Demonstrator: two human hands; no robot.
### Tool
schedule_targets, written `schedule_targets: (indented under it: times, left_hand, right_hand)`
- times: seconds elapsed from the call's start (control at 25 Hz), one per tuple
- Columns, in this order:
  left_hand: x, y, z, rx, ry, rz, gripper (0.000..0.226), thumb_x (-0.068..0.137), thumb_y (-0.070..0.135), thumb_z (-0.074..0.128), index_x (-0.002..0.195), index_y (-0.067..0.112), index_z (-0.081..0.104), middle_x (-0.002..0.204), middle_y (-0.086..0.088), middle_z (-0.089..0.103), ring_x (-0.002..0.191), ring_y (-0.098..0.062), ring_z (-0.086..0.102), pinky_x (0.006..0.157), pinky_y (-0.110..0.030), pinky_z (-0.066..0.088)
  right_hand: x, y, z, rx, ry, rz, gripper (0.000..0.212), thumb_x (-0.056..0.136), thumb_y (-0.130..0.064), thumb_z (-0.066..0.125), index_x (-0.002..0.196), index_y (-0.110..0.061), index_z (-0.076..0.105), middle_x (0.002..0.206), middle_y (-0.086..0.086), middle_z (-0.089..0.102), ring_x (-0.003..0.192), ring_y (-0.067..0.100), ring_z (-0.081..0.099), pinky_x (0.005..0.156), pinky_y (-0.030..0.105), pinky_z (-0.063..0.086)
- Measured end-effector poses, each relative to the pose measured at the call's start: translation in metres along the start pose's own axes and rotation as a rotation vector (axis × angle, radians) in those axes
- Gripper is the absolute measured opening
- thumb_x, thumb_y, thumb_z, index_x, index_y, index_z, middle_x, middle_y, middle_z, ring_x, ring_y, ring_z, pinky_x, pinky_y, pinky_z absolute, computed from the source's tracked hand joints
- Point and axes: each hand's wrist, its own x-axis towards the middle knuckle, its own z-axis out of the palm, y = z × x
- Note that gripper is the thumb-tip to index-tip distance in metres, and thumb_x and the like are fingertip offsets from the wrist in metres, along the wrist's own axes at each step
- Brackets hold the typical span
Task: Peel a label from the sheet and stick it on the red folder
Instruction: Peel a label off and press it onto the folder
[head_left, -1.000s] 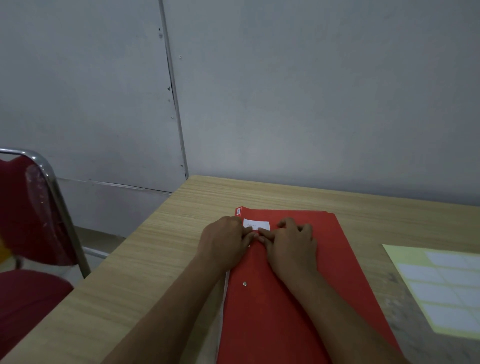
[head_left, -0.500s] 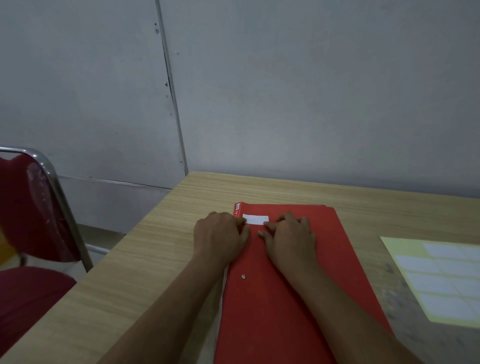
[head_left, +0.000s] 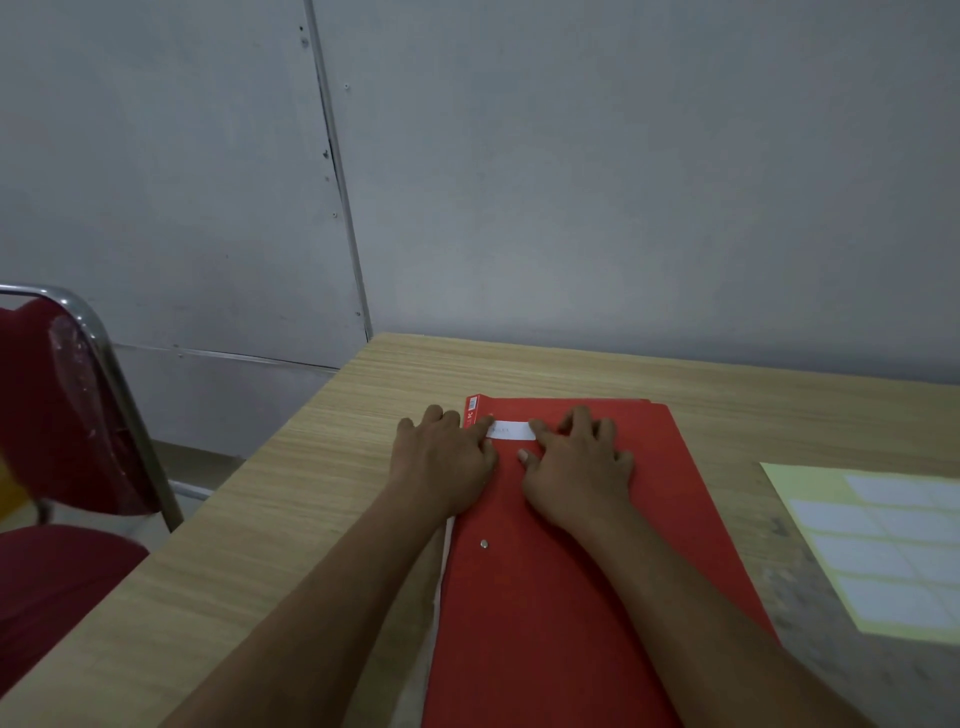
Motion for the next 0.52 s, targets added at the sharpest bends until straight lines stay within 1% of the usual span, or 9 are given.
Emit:
schedule_targets:
  times: [0.12,0.24,0.32,0.4,0.52]
  left_hand:
    - [0.0022,-0.0008,-0.0012,-0.019,-0.036,0.031,0.051,0.099,0.044,0.025,0.149,0.036,0.033,0.124,-0.008,0.057,0.119,-0.025,0.044,0.09,-0.044,0.039]
    - [0.0023,-0.0017,-0.0016,-0.05,-0.052,0.048,0.049,0.1,0.043,0.026,0.148,0.041,0.032,0.121,-0.008,0.055,0.116,-0.025,0.044,0.088,-0.042,0.04]
    - [0.0023,-0.0011,-0.0019,-0.07,-0.058,0.051,0.048,0.099,0.044,0.026,0.147,0.043,0.033,0.118,-0.008,0.056,0.114,-0.025,0.045,0.086,-0.043,0.041]
    - [0.0006,-0.0006,-0.0015,-0.099,-0.025,0.01,0.048,0.097,0.046,0.028,0.144,0.042,0.04,0.114,-0.005,0.059,0.111,-0.023,0.049,0.084,-0.041,0.041]
    - [-0.0047,-0.0003,-0.0014,-0.129,0.069,-0.08,0.047,0.092,0.052,0.035,0.133,0.041,0.056,0.101,0.001,0.064,0.1,-0.021,0.056,0.071,-0.036,0.037]
  right_hand:
    - [0.001,-0.0004,-0.0001,-0.017,-0.036,0.001,0.051,0.094,-0.051,0.039,0.144,-0.046,0.041,0.134,-0.001,0.031,0.123,0.025,0.025,0.095,0.049,0.03]
    - [0.0029,-0.0042,-0.0007,-0.049,-0.089,-0.011,0.052,0.094,-0.047,0.036,0.145,-0.055,0.032,0.142,0.002,0.027,0.126,0.03,0.022,0.097,0.052,0.028]
    - [0.0036,-0.0049,-0.0009,-0.069,-0.102,-0.024,0.052,0.094,-0.046,0.036,0.144,-0.059,0.029,0.141,0.003,0.027,0.126,0.032,0.022,0.096,0.052,0.026]
    - [0.0031,-0.0036,0.0,-0.068,-0.083,-0.027,0.051,0.094,-0.047,0.035,0.144,-0.059,0.029,0.14,0.002,0.028,0.125,0.031,0.023,0.095,0.052,0.027]
    - [-0.0007,-0.0023,0.0044,-0.047,0.004,-0.015,0.051,0.094,-0.051,0.034,0.145,-0.052,0.037,0.139,-0.001,0.03,0.125,0.028,0.025,0.095,0.05,0.029]
